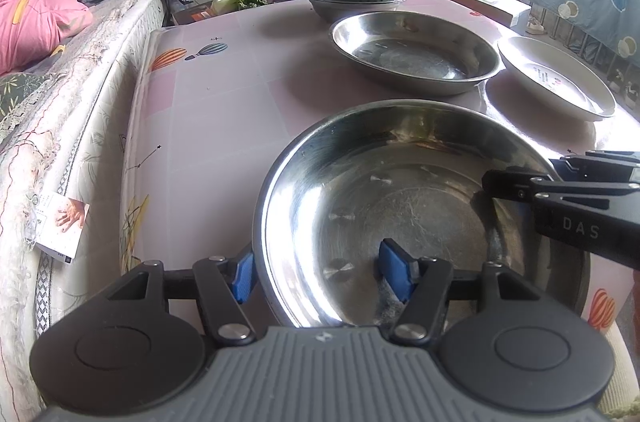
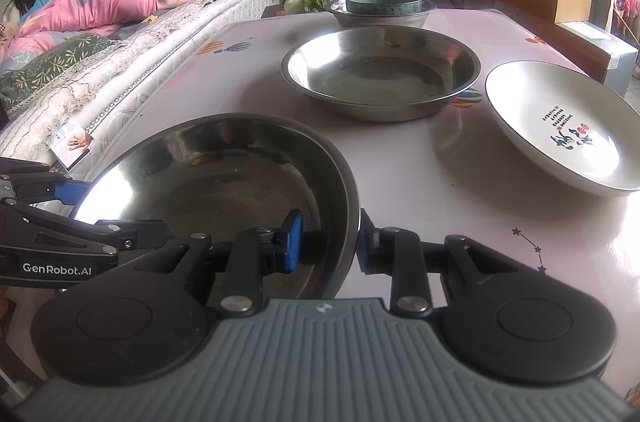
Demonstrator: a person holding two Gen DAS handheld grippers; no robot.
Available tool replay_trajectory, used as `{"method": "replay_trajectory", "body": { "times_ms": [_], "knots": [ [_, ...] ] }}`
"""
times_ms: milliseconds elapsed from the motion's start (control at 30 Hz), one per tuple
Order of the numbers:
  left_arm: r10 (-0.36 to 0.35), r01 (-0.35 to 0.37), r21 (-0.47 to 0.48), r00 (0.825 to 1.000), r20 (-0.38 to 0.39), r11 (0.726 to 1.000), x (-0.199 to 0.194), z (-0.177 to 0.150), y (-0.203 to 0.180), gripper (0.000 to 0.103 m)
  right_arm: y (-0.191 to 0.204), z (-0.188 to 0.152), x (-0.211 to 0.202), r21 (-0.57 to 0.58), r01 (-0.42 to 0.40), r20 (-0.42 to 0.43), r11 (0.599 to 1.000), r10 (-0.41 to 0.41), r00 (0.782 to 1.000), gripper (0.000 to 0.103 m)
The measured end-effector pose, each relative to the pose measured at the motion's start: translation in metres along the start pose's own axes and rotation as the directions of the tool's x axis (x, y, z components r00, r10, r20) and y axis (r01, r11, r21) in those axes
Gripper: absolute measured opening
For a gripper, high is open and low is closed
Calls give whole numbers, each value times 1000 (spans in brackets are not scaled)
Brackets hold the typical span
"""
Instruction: Organize plates and bowls
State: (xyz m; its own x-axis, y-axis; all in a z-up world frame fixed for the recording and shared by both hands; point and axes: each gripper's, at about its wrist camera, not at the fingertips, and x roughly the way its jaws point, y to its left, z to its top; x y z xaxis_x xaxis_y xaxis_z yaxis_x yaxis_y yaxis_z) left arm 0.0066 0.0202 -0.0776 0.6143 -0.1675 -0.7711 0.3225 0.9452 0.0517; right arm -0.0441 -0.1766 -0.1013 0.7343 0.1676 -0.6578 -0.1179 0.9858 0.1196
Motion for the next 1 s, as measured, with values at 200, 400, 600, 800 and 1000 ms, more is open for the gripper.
{"method": "replay_trajectory", "body": {
  "times_ms": [200, 400, 600, 800, 1000],
  "knots": [
    [0, 0, -2, 1000, 2, 1000, -1, 0, -1, 63, 0, 0, 0, 1, 3, -1, 1000, -3, 1000, 27],
    [0, 0, -1, 1000, 4, 1000, -1, 0, -1, 63, 0, 0, -1, 3, 4, -1, 1000, -4, 1000, 27],
    [1, -1, 0, 1000, 12, 1000, -6, 1, -2, 63, 0, -1, -1, 4, 3, -1, 1000, -3, 1000, 27],
    [1, -1, 1, 1000, 12, 1000, -7, 1, -3, 63, 0, -1, -2, 5, 5, 1, 1000, -5, 1000, 27],
    [0, 0, -1, 1000, 17, 1000, -10, 2, -3, 63, -1, 0, -5, 8, 6, 7, 1000, -6, 1000, 27]
  ]
}}
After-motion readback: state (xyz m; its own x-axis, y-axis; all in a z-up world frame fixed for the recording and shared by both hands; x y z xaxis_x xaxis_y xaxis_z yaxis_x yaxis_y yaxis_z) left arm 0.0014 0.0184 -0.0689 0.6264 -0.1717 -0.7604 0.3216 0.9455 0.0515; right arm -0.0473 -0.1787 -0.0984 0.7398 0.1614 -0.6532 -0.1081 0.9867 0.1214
